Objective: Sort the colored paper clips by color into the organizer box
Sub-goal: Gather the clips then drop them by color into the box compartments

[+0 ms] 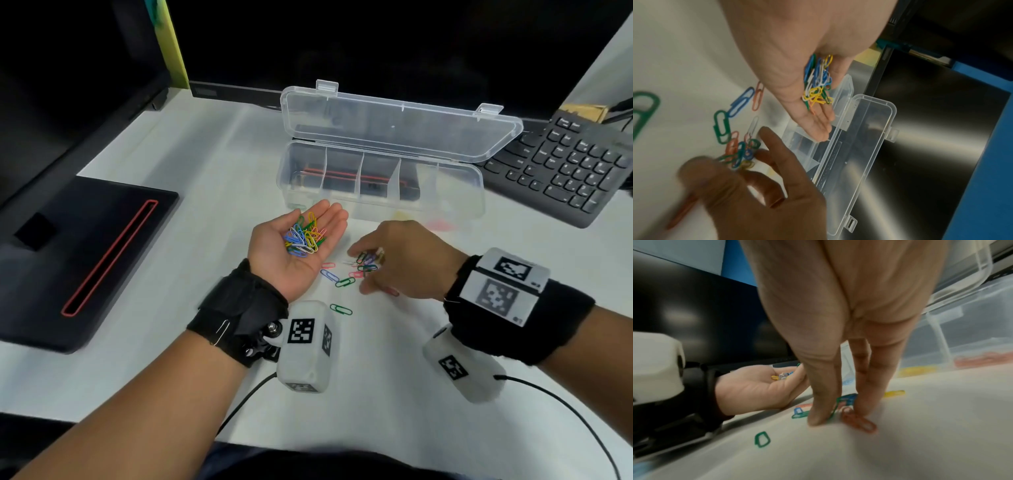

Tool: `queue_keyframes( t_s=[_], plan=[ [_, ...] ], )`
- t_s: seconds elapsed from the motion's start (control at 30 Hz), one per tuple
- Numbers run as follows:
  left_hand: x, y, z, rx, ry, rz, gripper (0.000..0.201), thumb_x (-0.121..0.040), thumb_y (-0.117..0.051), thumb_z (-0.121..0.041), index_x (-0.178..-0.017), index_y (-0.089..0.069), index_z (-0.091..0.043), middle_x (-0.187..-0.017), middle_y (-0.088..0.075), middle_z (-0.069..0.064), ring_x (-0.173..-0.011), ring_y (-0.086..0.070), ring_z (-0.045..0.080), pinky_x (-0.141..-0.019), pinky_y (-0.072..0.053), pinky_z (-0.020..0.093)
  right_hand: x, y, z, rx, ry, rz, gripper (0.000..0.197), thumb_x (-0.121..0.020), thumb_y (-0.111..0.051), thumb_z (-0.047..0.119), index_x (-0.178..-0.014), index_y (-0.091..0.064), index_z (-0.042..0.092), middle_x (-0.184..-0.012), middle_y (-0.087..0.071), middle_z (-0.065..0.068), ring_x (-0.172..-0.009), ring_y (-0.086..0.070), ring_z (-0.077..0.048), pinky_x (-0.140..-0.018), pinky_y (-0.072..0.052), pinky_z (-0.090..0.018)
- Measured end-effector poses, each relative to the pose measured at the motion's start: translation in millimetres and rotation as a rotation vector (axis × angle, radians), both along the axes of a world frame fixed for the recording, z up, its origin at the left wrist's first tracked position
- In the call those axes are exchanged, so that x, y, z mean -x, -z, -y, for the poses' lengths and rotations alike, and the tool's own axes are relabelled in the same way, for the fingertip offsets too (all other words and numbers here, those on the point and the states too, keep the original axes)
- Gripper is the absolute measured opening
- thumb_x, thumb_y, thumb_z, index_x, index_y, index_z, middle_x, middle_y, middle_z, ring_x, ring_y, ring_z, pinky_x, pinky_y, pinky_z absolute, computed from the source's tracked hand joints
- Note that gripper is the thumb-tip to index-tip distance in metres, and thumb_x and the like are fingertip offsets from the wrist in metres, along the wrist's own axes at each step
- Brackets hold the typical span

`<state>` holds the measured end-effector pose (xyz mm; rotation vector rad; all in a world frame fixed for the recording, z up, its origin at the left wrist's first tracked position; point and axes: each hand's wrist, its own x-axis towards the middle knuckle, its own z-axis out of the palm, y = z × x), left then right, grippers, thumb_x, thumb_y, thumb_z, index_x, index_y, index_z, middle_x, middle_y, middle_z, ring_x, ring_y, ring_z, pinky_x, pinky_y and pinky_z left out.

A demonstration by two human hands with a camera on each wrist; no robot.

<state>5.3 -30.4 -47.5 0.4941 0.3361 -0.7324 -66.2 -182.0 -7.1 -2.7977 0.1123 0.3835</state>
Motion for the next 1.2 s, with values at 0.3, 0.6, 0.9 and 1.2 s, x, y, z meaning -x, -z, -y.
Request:
queue_keyframes(
  t_s=[0.3,0.6,0.9,1.2],
  plan=[
    [2,3,-2,-0.004,-0.001,0.027,0.038,-0.1,-0.036,-0.016,-0.102,-0.063,0.01,-0.098,-0.07,0.025,-0.096,-0.066,0.035,-0.082,-0.052,0.043,-7,3,-12,-0.107,0.089,0.024,0.018,-0.07,-0.065,0.007,-0.07,-0.068,0.024,-0.052,-0.061,0.008,-0.048,-0.055,-0.004,-0.061,-0.054,-0.022],
    [4,4,-4,-0.019,-0.011,0.053,0.039,-0.1,-0.035,-0.016,-0.101,-0.063,0.01,-0.096,-0.071,0.025,-0.083,-0.072,0.035,-0.08,-0.052,0.042,-15,5,-2,-0.196,0.226,0.142,0.007,-0.071,-0.069,0.007,-0.073,-0.071,0.013,-0.06,-0.065,0.006,-0.057,-0.06,-0.01,-0.057,-0.049,-0.017],
    [4,5,-1,-0.033,-0.01,0.029,0.039,-0.1,-0.033,-0.018,-0.109,-0.059,0.009,-0.106,-0.067,0.025,-0.1,-0.063,0.033,-0.079,-0.052,0.041,-10,-20,-14,-0.448,0.2,0.336,0.01,-0.075,-0.069,0.006,-0.075,-0.072,0.015,-0.057,-0.065,0.004,-0.055,-0.068,-0.009,-0.041,-0.043,-0.011],
    [20,5,9,-0.002,0.003,0.004,0.027,-0.097,-0.036,-0.014,-0.101,-0.06,-0.002,-0.102,-0.062,0.015,-0.096,-0.059,0.028,-0.09,-0.049,0.043,-17,-28,-36,-0.248,-0.113,0.297,0.018,-0.076,-0.074,0.012,-0.09,-0.078,0.021,-0.079,-0.072,0.006,-0.068,-0.059,-0.002,-0.063,-0.04,-0.002]
  ],
)
